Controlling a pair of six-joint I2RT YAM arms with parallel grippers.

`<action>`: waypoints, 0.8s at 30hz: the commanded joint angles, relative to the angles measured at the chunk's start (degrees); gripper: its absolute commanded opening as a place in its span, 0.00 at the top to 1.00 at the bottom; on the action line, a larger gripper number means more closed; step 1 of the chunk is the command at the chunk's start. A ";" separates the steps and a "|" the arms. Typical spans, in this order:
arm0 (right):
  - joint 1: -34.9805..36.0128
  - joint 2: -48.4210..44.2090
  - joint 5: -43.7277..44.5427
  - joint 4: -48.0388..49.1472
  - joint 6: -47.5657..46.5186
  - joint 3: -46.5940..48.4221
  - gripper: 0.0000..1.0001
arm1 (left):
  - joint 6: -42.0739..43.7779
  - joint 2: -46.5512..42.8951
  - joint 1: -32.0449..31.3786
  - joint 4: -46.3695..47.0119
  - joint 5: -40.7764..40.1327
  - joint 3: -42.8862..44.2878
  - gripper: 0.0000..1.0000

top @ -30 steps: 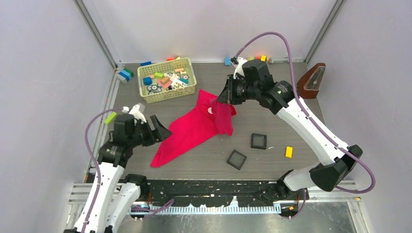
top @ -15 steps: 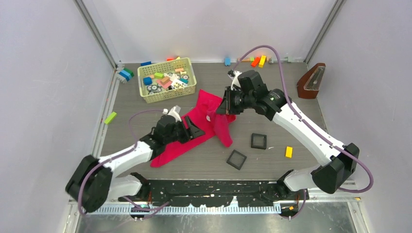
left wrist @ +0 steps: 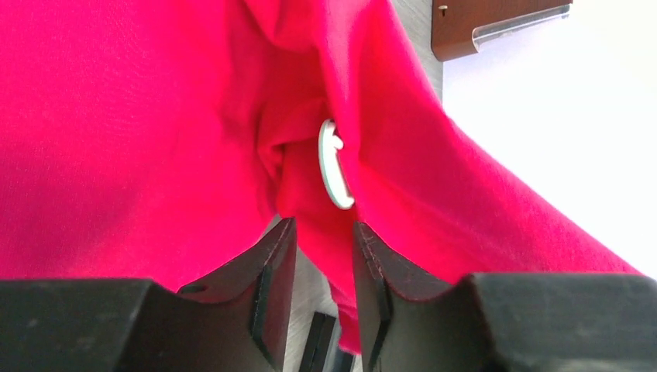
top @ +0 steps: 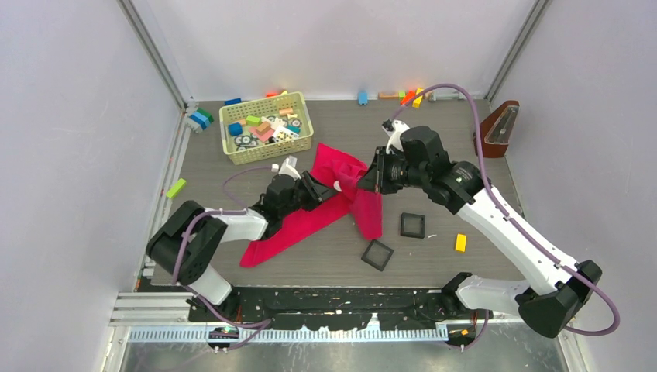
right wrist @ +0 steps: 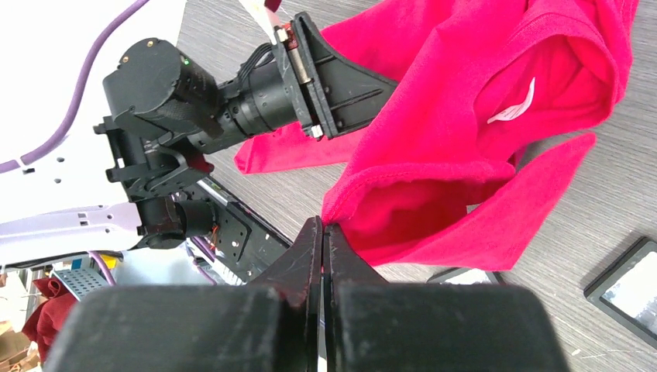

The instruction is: Remove the brooch from the garment

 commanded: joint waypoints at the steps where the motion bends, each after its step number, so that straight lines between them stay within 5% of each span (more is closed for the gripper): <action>1: 0.32 -1.88 -0.27 2.57 1.04 -1.61 1.00 | -2.21 4.97 0.64 10.17 -0.28 2.89 0.66; 7: 0.27 -2.51 -0.47 3.19 0.70 -3.35 0.99 | -5.80 11.86 2.10 18.50 2.83 3.84 0.67; 12: 0.23 -2.37 0.26 3.25 -0.04 -3.71 1.00 | -6.18 14.04 3.59 20.21 4.38 3.92 0.88; 18: 0.23 -2.47 1.01 3.32 -0.29 -3.93 0.99 | -5.92 13.66 4.71 20.18 4.71 2.95 0.75; 24: 0.22 -2.57 0.61 3.35 -0.03 -3.87 0.99 | -4.92 14.86 4.88 19.77 8.19 5.46 0.97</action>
